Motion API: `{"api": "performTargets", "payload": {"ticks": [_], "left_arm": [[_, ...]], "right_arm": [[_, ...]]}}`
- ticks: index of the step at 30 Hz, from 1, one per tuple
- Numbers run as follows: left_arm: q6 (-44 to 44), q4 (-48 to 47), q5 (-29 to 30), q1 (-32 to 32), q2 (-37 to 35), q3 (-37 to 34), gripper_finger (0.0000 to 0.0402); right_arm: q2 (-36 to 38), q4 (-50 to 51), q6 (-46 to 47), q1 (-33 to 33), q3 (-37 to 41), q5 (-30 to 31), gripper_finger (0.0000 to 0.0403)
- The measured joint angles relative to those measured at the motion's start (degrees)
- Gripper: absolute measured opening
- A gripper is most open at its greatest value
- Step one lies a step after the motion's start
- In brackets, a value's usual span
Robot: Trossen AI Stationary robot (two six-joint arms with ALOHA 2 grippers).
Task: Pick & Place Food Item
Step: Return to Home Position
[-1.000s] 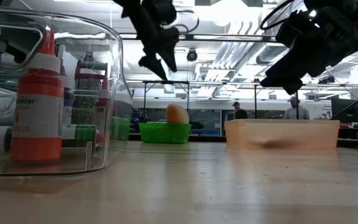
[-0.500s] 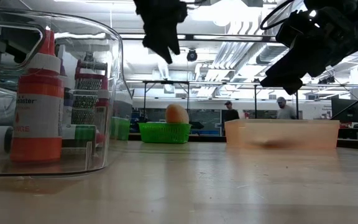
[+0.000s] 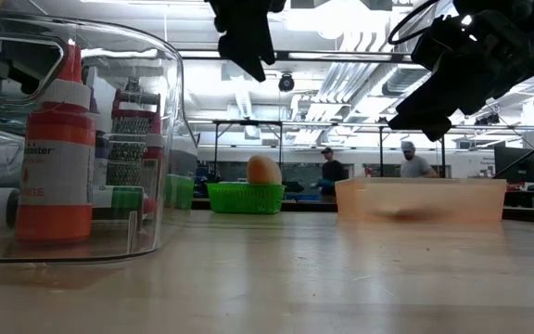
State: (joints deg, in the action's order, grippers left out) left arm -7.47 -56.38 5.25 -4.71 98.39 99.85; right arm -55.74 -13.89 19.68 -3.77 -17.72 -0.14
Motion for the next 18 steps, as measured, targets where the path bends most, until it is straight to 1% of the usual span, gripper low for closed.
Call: {"api": "performTargets", "payload": {"ticks": [6, 10, 13, 18], "left_arm": [[1.15, -0.02, -1.25, 0.00, 0.00, 0.00, 0.0295], [4.66, -0.02, -4.80, -0.01, 0.00, 0.00, 0.0295], [2.01, 0.27, -5.46, 0.64, 0.00, -0.26, 0.0295], [1.47, 1.40, -5.35, 2.84, -0.71, -2.03, 0.0295]], "right_arm": [[0.02, 0.00, 0.00, 0.02, 0.00, 0.01, 0.0142], [0.00, 0.00, 0.00, 0.01, 0.00, 0.02, 0.0142], [-0.01, 0.00, 0.00, 0.00, 0.00, 0.00, 0.0142], [0.00, 0.00, 0.00, 0.01, 0.00, 0.02, 0.0142]]}}
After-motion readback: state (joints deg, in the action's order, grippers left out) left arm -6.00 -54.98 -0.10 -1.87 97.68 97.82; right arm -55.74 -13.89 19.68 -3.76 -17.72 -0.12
